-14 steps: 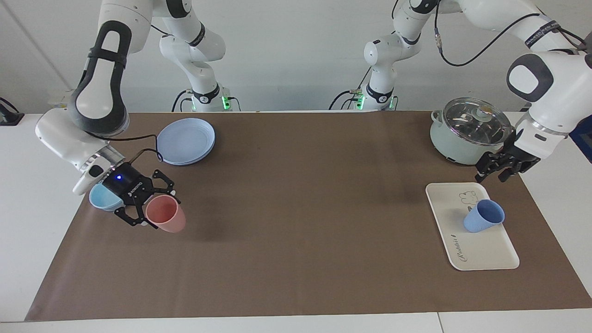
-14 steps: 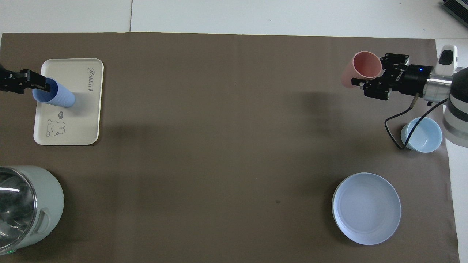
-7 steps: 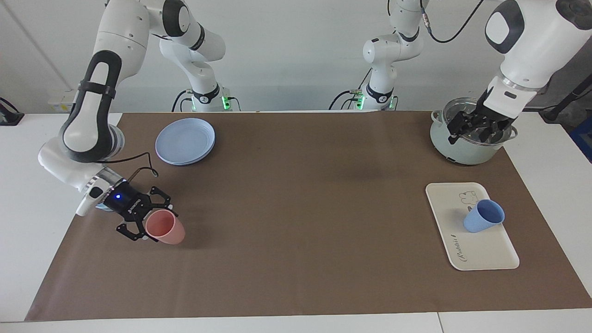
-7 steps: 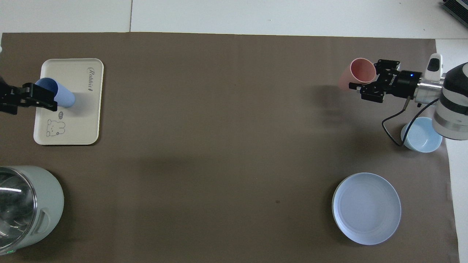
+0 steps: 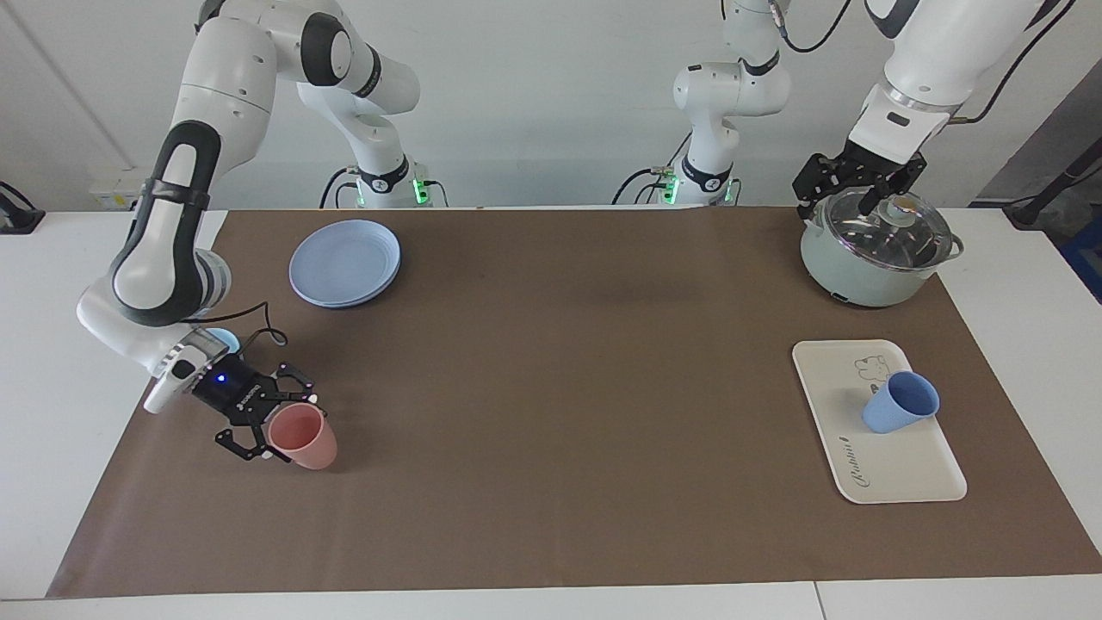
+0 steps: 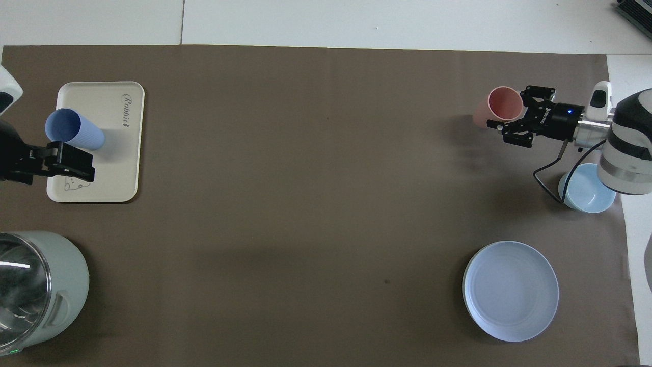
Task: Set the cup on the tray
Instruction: 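Open the left gripper on the tray while the right gripper releases the pink cup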
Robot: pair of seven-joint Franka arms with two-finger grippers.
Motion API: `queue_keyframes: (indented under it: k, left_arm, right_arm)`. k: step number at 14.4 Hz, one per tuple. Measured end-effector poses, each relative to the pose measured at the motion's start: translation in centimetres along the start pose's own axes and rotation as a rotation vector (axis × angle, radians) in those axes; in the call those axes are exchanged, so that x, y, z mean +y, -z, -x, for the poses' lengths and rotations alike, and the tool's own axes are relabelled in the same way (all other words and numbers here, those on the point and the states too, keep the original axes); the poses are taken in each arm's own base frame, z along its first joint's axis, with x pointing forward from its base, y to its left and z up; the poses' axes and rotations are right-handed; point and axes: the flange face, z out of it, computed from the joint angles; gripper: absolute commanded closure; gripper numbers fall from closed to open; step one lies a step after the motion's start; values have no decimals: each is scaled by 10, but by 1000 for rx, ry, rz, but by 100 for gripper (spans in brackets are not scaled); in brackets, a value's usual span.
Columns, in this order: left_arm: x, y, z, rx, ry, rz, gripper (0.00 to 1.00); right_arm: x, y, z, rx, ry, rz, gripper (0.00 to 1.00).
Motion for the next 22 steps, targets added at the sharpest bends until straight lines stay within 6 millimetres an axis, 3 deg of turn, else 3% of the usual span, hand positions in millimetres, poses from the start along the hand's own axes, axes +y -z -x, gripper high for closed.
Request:
queue_keyframes:
  k: [4,10,18,19,20,21,22]
  left_arm:
    - [-15,7,6,1,16,2,0]
    - [-19,7,6,3,18,3,0]
    - [-42,9,2,35,36,8,0]
    - [-44,6,-1,54,32,9,0]
    - [-44,-1,-3,73,30,10,0]
    - [-44,-9,-4,84,29,11,0]
    - [-43,-17,-4,86,28,11,0]
  right_arm:
    - [1,-2,2,21,30,10,100]
    - [-7,-8,26,9,8,-4,100]
    - [-8,-5,39,-6,32,10,100]
    - [-8,-5,39,-5,31,10,78]
    - [-9,-5,39,-5,30,11,36]
    - [-9,-5,39,-4,30,11,2]
    - [-9,-5,39,-4,30,11,0]
